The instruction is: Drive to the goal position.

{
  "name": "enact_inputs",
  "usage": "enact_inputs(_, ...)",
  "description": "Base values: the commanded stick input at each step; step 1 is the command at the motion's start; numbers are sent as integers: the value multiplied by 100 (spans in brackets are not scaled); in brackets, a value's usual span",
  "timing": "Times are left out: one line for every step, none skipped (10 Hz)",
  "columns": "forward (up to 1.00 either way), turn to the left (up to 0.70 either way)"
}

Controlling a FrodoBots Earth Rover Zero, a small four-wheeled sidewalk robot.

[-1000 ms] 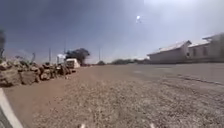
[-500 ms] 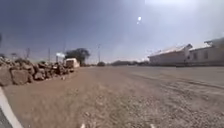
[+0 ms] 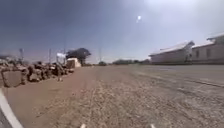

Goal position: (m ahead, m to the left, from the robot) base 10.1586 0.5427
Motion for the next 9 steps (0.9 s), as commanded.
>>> enact_inputs(70,0)
enact_inputs(70,0)
enact_inputs(70,0)
enact_inputs(70,0)
enact_inputs(70,0)
enact_inputs(70,0)
enact_inputs(70,0)
enact_inputs(70,0)
enact_inputs(70,0)
